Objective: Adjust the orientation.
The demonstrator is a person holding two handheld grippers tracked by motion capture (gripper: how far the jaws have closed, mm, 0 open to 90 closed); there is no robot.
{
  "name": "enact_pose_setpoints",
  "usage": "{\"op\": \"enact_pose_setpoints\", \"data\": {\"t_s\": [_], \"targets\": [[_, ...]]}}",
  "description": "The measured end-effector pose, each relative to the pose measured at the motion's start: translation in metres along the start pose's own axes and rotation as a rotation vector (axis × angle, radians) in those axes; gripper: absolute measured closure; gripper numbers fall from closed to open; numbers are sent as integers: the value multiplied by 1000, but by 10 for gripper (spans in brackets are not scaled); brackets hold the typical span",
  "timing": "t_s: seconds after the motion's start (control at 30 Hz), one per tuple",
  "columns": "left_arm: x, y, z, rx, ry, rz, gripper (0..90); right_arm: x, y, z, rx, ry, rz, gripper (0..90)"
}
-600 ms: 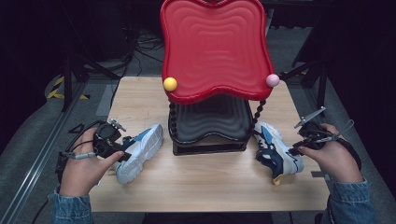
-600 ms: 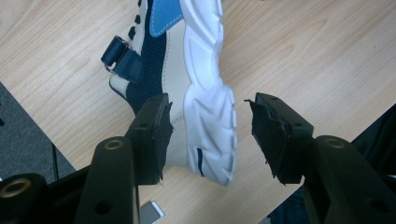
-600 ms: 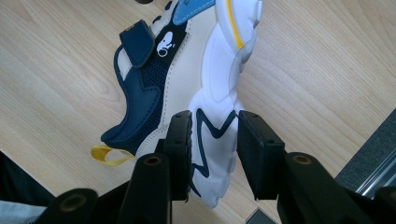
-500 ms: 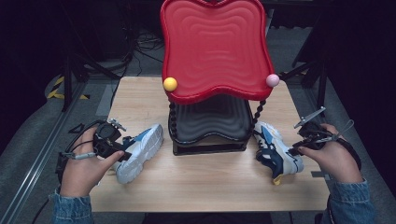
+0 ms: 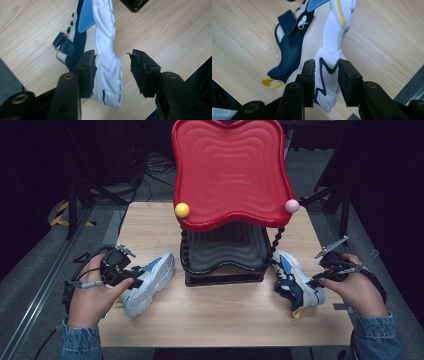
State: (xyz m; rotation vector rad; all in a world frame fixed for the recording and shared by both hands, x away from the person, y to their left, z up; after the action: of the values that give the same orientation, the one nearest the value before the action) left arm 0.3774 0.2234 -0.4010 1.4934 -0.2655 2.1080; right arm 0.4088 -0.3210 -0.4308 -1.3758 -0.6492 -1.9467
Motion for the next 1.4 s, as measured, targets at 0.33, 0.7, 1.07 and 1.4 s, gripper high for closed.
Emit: {"op": "enact_pose_setpoints", "data": {"t_s": [0.33, 0.7, 1.07, 1.4], "targets": [[-10, 4, 21, 20, 69, -49, 789, 0, 0, 1, -7, 15, -2, 675], [-37, 0, 38, 22, 61, -64, 893, -1, -2, -6, -26, 24, -7, 654], [-53, -7, 49, 61, 109, -69, 900, -1, -4, -7, -26, 25, -7, 641], [-54, -12, 50, 83, 145, -49, 898, -2, -4, -6, -22, 27, -9, 639]]}}
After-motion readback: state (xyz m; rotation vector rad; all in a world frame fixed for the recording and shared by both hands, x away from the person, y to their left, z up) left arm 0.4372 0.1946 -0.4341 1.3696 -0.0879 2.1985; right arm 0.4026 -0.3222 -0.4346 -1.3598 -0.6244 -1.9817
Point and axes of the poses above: each handheld gripper's, and its own axes: x roughly backward along the jaws, z roughly out of its top, y roughly to its right, the point moved 8 cm from there along -x, roughly forward along the jaws, and after that the axes turned 8 degrees about x, right-handed, at the moved point
